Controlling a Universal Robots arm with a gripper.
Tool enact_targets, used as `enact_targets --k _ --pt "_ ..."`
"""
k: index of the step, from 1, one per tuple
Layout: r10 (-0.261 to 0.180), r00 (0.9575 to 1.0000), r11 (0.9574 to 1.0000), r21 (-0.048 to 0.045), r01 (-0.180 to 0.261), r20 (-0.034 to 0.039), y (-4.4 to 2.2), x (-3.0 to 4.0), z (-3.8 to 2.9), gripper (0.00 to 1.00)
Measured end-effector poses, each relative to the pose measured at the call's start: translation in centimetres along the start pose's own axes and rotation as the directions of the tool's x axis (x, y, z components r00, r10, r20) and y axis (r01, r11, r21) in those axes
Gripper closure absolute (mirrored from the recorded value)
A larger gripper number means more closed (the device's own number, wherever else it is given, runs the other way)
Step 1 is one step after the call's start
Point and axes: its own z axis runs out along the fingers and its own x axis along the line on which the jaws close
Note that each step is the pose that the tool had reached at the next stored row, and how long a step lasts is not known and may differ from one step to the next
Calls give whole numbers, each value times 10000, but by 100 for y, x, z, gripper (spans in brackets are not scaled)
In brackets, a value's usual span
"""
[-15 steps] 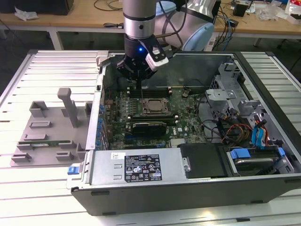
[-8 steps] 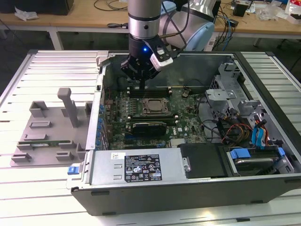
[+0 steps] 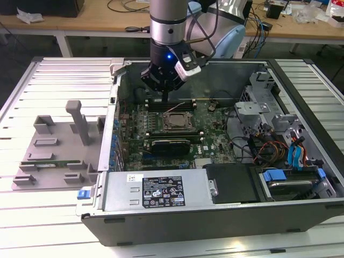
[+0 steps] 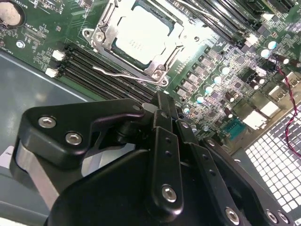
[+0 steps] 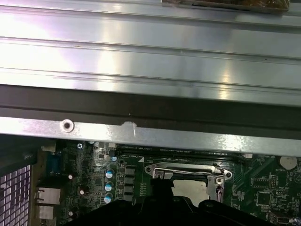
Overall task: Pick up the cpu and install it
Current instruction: 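Install the first cpu locking lever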
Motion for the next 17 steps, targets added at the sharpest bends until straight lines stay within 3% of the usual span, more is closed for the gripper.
enact_targets --k 4,6,11,13,17 --pt "215 9998 9996 -197 -215 11 1 6 27 89" --pt "483 9988 9986 -235 -483 9 1 5 56 89" --pt "525 9986 9983 -249 -525 -12 5 -41 144 89" --pt "347 9994 9991 -251 -347 -12 45 -80 230 89" --pt "265 9996 9993 -251 -265 -12 72 -97 288 89"
